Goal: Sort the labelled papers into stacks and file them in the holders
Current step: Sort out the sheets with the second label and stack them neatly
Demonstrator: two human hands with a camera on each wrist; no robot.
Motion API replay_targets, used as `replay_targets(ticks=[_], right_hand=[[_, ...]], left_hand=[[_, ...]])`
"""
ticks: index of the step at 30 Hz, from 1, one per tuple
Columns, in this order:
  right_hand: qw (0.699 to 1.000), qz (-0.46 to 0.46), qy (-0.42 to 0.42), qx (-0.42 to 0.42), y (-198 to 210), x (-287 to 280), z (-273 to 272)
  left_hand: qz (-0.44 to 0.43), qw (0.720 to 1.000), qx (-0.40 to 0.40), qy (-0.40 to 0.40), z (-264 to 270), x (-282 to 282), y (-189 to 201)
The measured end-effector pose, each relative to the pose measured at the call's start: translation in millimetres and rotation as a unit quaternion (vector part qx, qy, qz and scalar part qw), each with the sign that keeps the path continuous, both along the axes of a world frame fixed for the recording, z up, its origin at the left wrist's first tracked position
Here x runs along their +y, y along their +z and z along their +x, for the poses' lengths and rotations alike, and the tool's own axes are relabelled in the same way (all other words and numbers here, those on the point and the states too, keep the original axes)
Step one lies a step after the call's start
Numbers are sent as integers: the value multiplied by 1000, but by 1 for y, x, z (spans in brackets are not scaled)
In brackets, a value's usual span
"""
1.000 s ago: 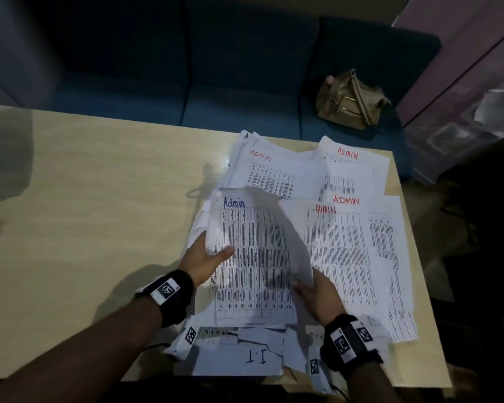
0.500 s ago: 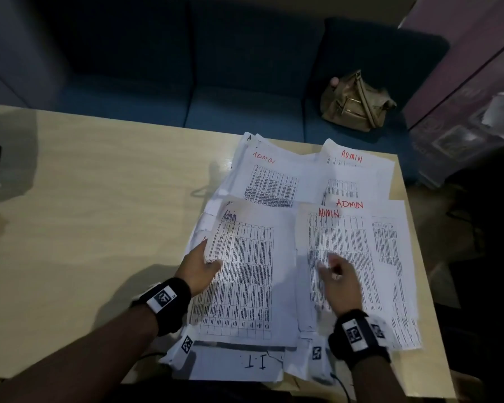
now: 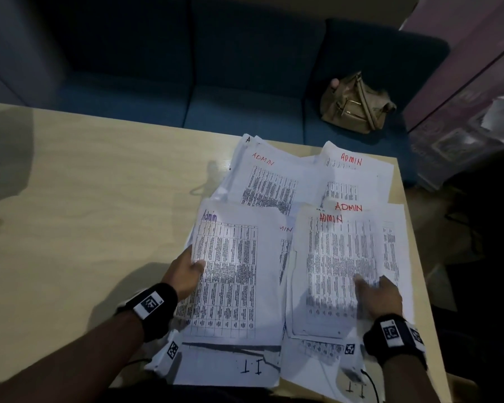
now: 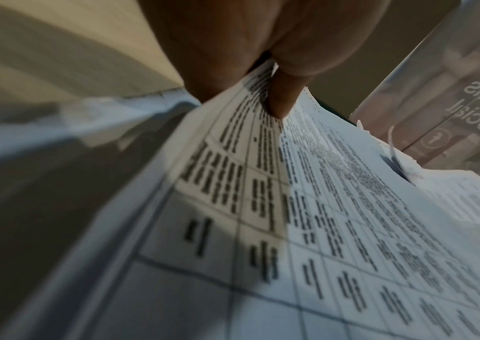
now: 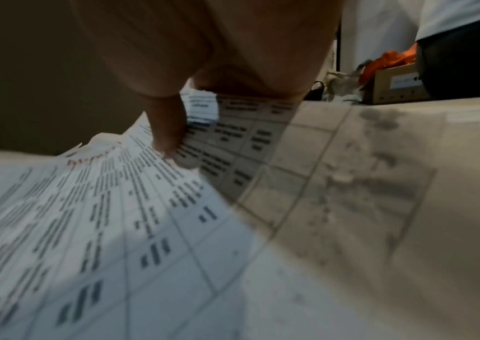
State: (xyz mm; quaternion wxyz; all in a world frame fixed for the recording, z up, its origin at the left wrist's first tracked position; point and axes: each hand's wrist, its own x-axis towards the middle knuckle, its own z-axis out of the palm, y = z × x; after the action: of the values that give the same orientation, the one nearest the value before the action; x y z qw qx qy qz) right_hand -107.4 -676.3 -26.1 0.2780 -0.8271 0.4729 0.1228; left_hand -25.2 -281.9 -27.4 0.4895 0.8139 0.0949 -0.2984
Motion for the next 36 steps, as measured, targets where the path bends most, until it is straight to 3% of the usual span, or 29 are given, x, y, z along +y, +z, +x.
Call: replay_targets(ticks=[9,17,22,27,30,36], right_hand=[[993,-75,-78,-45,7,-42,-22],[996,-81,-22,-22,4,-35,-18],[987,-123,-43,-97,-2,-23,-15],[974,-194,-12,-113,-1,-24,-17],[971,-212,1,-111,11,-22,-16],[973,-133,53,-180,60,-16,6]], left_hand=[[25,999,-16,-44,-1,11,-6],[33,999,-9,-32,-1,12,-10],[15,1000,-3,-17,-2,9,-7],[14,1000,-2,-7,-2,8,-5],[10,1000,6,-4,-2,8,-4],[5,1000,12,5,-1,12,-5]])
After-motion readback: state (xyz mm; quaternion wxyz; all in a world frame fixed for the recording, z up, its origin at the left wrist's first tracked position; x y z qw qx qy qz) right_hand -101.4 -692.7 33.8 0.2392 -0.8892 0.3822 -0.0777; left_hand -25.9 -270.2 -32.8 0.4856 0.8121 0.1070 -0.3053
